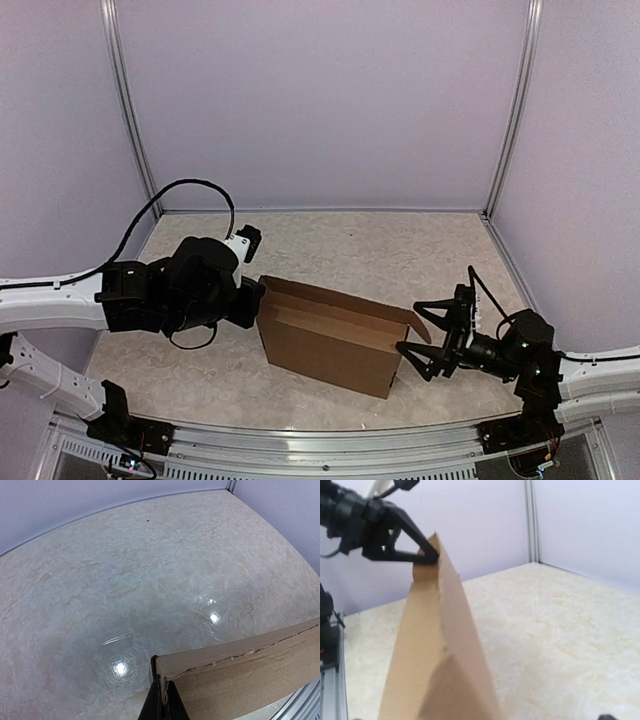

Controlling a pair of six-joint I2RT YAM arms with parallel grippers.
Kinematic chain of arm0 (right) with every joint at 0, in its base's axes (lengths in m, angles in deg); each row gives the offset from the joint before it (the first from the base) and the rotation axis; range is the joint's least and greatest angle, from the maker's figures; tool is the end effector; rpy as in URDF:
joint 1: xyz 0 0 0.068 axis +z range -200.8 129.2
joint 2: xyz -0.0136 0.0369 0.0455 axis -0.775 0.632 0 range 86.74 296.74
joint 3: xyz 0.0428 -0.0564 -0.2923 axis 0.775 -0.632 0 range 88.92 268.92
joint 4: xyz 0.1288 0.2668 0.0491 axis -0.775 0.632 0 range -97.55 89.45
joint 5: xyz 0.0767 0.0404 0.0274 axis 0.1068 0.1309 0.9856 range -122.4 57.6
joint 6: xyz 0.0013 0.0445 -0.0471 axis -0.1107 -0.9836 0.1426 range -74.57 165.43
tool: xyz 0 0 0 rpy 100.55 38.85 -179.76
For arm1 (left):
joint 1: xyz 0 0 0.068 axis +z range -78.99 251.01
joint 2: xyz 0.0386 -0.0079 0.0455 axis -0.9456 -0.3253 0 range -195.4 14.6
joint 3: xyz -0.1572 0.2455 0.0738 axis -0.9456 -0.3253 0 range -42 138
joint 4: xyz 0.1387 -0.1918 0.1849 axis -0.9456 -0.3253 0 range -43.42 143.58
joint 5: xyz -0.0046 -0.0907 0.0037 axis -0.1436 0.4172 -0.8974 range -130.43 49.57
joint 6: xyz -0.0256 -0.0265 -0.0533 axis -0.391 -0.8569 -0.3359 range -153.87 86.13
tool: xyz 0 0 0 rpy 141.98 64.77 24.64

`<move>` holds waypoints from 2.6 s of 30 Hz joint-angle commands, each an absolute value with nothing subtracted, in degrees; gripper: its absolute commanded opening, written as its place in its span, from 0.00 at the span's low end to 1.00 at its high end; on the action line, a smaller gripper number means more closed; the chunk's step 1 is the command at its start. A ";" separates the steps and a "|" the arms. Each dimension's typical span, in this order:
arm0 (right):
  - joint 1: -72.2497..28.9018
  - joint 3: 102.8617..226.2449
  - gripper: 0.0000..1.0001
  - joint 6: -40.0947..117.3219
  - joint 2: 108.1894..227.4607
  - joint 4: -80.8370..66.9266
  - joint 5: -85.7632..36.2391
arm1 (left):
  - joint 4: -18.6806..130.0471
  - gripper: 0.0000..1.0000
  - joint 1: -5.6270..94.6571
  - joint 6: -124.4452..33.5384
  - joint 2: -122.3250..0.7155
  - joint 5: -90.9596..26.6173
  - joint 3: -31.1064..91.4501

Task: Fold the paper box

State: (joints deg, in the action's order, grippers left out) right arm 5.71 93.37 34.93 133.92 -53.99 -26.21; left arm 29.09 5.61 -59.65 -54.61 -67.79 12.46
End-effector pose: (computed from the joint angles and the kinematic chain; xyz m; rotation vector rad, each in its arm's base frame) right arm 0.1036 0.1664 0.1863 -0.7065 1.4288 1.0090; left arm 0.1462 -0.2633 0.2971 0.5011 2.1328 -0.3667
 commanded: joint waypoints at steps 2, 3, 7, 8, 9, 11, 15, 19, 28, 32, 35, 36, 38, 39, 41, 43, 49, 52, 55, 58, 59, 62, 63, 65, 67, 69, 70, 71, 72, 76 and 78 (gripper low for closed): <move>5.51 94.46 1.00 35.13 122.98 -36.09 -28.93 | 20.25 0.00 4.70 -60.07 -57.94 -64.70 11.88; 5.48 94.85 1.00 34.75 121.02 -33.64 -29.60 | 20.27 0.00 4.64 -59.92 -58.35 -64.70 12.22; 5.49 96.81 1.00 32.22 114.68 -25.76 -31.92 | 19.63 0.00 4.62 -59.72 -59.83 -64.78 13.54; 5.47 97.38 1.00 31.04 113.33 -23.87 -33.73 | 19.53 0.00 4.65 -59.76 -60.13 -64.80 13.74; 5.51 98.11 1.00 29.27 112.44 -21.94 -35.57 | 19.44 0.00 4.66 -59.86 -60.37 -64.84 13.87; 5.45 100.08 1.00 27.32 111.12 -18.23 -37.51 | 19.39 0.00 4.61 -59.89 -60.76 -64.72 14.18; 5.53 105.01 1.00 28.41 111.26 -11.72 -35.60 | 18.77 0.00 4.65 -59.56 -61.46 -64.94 15.31; 5.51 109.39 1.00 28.56 112.82 -6.86 -33.41 | 18.05 0.00 4.65 -59.98 -62.03 -65.26 15.94; 5.48 119.91 1.00 26.96 117.56 7.46 -33.41 | 16.81 0.00 4.61 -61.16 -62.42 -65.72 17.27; 5.53 125.46 1.00 25.11 120.00 14.94 -33.44 | 16.08 0.00 4.65 -61.53 -62.97 -66.18 18.04; 5.48 128.87 1.00 24.16 121.97 20.06 -34.46 | 15.42 0.00 4.66 -62.09 -63.34 -66.27 18.59; 5.45 130.05 1.00 23.95 122.61 21.63 -34.91 | 15.28 0.00 4.66 -62.29 -63.35 -66.35 18.72; 5.46 132.44 0.99 23.29 123.90 25.00 -36.08 | 14.92 0.00 4.65 -62.75 -63.37 -66.57 18.82; 5.52 133.44 0.99 22.98 124.51 26.50 -36.71 | 14.91 0.00 4.66 -62.92 -63.29 -66.66 18.90; 5.48 135.68 0.96 22.78 125.82 29.61 -37.05 | 14.62 0.00 4.66 -63.26 -63.19 -66.78 19.18; 5.54 138.16 0.92 22.55 127.39 32.94 -37.13 | 14.22 0.00 4.66 -63.47 -63.28 -67.09 19.54; 5.96 143.83 0.82 21.27 130.86 40.86 -37.94 | 14.38 0.00 4.60 -63.58 -63.69 -67.24 20.29; 6.45 145.20 0.76 20.74 132.24 43.30 -38.81 | 14.38 0.00 4.58 -63.69 -63.71 -67.11 20.32; 6.92 145.39 0.71 20.57 133.17 43.41 -38.85 | 14.35 0.00 4.59 -63.56 -63.92 -67.07 20.35; 7.26 146.37 0.63 20.48 135.40 43.78 -38.15 | 14.37 0.00 4.58 -63.58 -64.31 -67.06 20.49; 7.52 146.77 0.61 20.47 136.18 43.91 -37.72 | 14.38 0.00 4.54 -63.58 -64.39 -67.06 20.54; 8.97 147.83 0.57 20.30 137.90 44.45 -37.67 | 14.29 0.00 4.57 -63.67 -64.41 -67.32 20.50; 9.50 148.08 0.56 20.22 138.13 44.49 -37.74 | 14.27 0.00 4.62 -63.71 -64.41 -67.28 20.49; 10.35 148.45 0.55 19.89 138.25 44.29 -37.83 | 14.56 0.00 4.59 -63.83 -64.40 -67.09 20.37; 11.22 148.84 0.54 19.52 138.10 43.94 -37.41 | 14.96 0.00 4.57 -63.91 -64.33 -66.83 20.08; 11.99 148.94 0.53 19.40 137.88 43.63 -36.86 | 15.08 0.00 4.56 -63.89 -64.33 -66.63 19.97; 12.42 148.95 0.53 19.33 137.64 43.35 -36.66 | 15.15 0.00 4.57 -63.93 -64.26 -66.62 19.90; 12.81 148.90 0.53 19.34 137.30 42.92 -36.18 | 15.17 0.00 4.56 -63.98 -64.24 -66.65 19.81; 12.97 148.72 0.53 19.40 136.72 42.57 -35.59 | 15.21 0.00 4.50 -64.06 -64.07 -66.70 19.73; 13.18 148.71 0.53 18.74 134.87 42.49 -34.61 | 15.57 0.00 4.21 -64.32 -63.64 -66.64 19.29; 13.28 148.36 0.52 18.31 134.97 43.11 -34.79 | 15.84 0.00 4.20 -64.37 -63.54 -66.62 19.15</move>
State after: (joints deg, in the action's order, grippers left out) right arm 12.57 147.53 19.65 136.00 42.49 -35.65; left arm 21.11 4.89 -63.63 -62.28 -69.05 21.29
